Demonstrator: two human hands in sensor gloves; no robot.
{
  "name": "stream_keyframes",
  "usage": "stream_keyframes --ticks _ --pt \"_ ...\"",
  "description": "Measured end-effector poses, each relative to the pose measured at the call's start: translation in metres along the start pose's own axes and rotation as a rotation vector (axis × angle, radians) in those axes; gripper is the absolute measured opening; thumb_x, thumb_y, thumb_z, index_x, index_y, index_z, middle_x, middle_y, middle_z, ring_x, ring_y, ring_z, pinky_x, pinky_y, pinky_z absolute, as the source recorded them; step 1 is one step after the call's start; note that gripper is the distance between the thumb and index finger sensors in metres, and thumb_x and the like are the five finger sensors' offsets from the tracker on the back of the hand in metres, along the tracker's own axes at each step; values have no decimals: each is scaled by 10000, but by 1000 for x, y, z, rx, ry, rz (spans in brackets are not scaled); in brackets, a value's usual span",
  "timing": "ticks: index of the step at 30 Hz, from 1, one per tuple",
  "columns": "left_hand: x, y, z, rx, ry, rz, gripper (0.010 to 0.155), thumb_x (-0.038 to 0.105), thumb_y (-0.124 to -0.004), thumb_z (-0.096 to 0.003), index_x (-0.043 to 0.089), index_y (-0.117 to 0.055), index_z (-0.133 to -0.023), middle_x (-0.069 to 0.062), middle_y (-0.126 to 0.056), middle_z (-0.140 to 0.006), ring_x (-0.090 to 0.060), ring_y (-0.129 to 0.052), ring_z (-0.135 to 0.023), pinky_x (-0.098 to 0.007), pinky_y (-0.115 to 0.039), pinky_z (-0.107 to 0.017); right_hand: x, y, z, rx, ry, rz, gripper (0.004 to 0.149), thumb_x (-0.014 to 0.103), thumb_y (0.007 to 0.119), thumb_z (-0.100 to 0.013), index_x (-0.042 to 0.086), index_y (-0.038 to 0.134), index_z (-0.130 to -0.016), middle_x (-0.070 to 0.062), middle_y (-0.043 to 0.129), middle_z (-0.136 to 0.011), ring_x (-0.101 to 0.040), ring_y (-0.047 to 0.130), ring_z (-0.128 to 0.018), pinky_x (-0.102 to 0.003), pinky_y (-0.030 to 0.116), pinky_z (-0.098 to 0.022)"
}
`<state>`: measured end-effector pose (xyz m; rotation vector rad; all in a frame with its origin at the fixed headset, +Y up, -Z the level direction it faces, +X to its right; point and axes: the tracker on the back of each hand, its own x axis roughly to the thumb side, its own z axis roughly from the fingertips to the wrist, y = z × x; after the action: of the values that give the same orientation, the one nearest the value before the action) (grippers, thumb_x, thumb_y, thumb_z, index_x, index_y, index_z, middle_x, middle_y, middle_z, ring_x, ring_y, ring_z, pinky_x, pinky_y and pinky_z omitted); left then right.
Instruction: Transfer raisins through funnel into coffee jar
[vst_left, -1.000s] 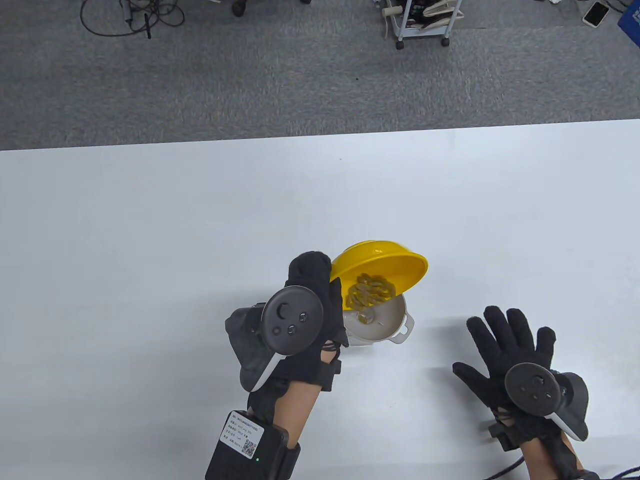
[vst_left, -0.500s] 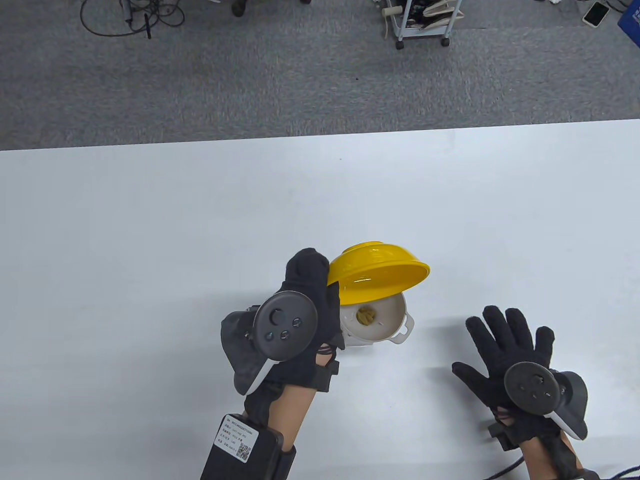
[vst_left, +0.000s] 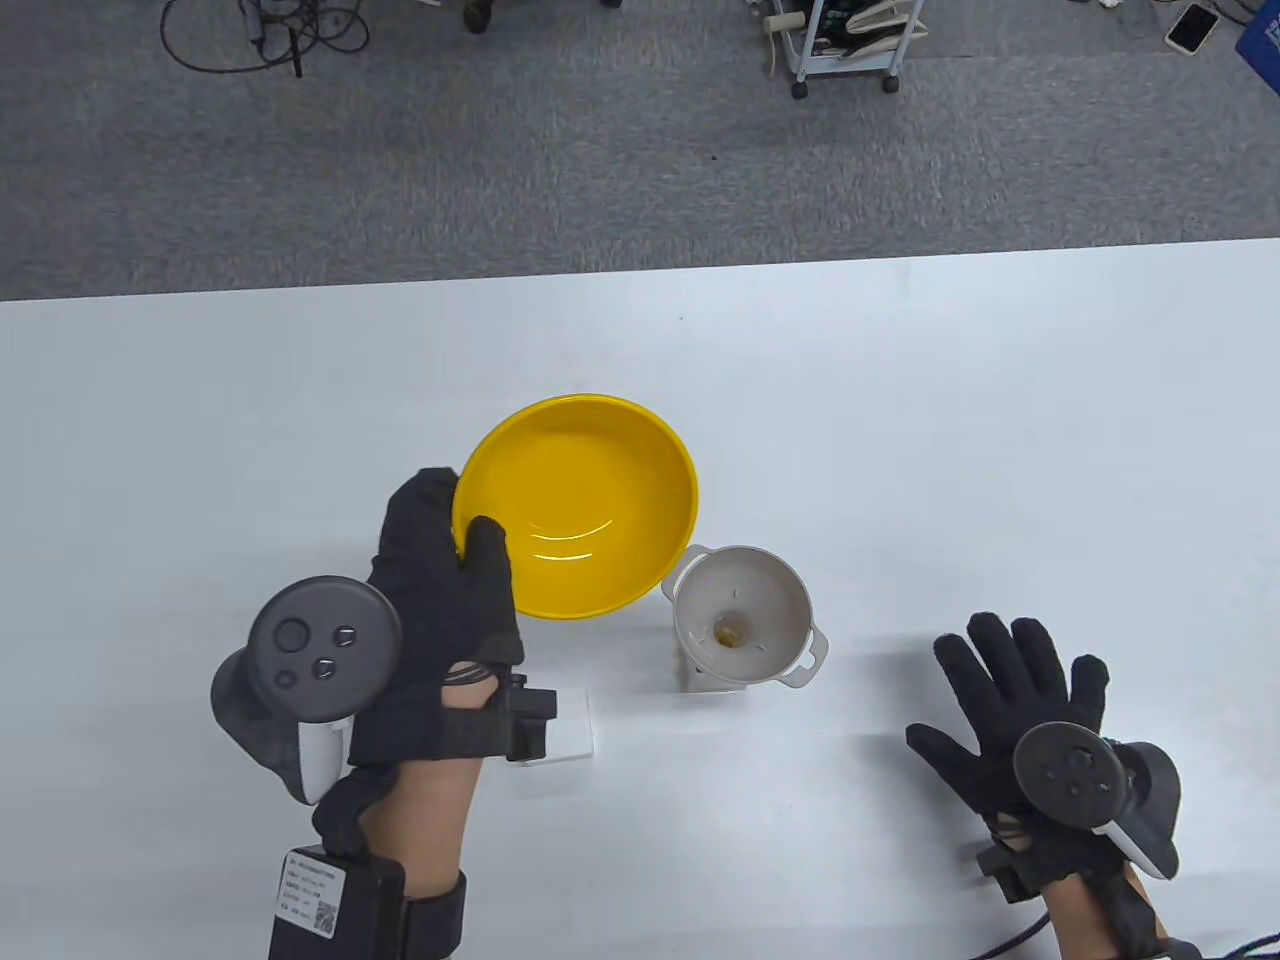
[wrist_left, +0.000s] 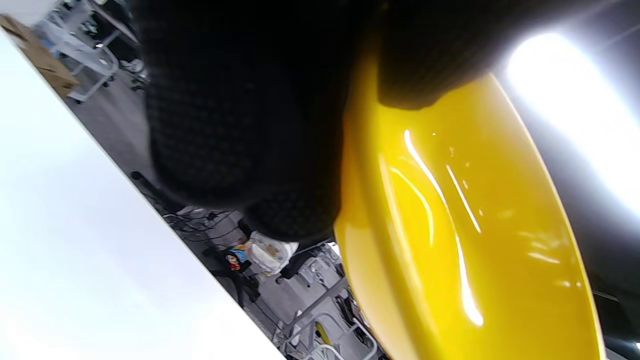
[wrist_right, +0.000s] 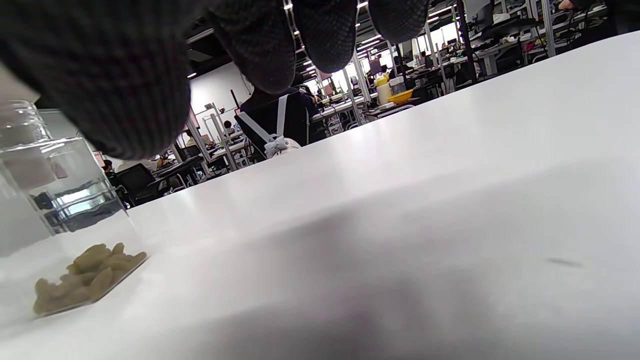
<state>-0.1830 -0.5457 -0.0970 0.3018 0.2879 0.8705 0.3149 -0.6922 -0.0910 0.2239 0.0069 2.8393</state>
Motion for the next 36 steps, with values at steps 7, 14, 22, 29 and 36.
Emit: stream_keyframes --ticks 7,14,22,29,36 --pt "-68 7 -2 17 168 38 579 321 -857 -503 231 -578 -1003 -115 -867 -936 -218 -1189 -375 -283 -1073 -265 0 0 0 7 1 -3 806 629 886 -363 305 634 -1056 -61 516 -1205 -418 435 -1111 -781 280 -702" --pt "-128 1 0 24 333 31 617 305 -852 -498 191 -555 -1026 -136 -874 -918 -206 -1189 -336 -267 -1074 -232 0 0 0 12 -1 -9 801 627 886 -365 306 637 -1055 -61 515 -1205 -416 436 -1111 -779 284 -703" --pt "-170 -19 6 -30 480 45 655 295 -852 -494 176 -518 -1045 -148 -857 -929 -198 -1191 -334 -258 -1076 -230 -1 0 -1 14 1 -19 804 628 885 -365 303 634 -1056 -62 515 -1205 -418 437 -1110 -779 285 -704" --pt "-184 -43 8 -116 549 45 702 294 -835 -496 165 -444 -1063 -167 -798 -967 -197 -1182 -353 -253 -1074 -249 -2 -1 -1 16 1 -28 805 627 885 -364 300 635 -1056 -64 517 -1203 -418 438 -1110 -779 289 -703" --pt "-190 -60 10 -133 576 66 740 288 -792 -500 155 -338 -1069 -201 -712 -1003 -193 -1168 -391 -245 -1069 -283 -3 -2 -1 12 1 -41 806 628 884 -365 298 635 -1057 -64 518 -1203 -420 437 -1110 -778 293 -705"
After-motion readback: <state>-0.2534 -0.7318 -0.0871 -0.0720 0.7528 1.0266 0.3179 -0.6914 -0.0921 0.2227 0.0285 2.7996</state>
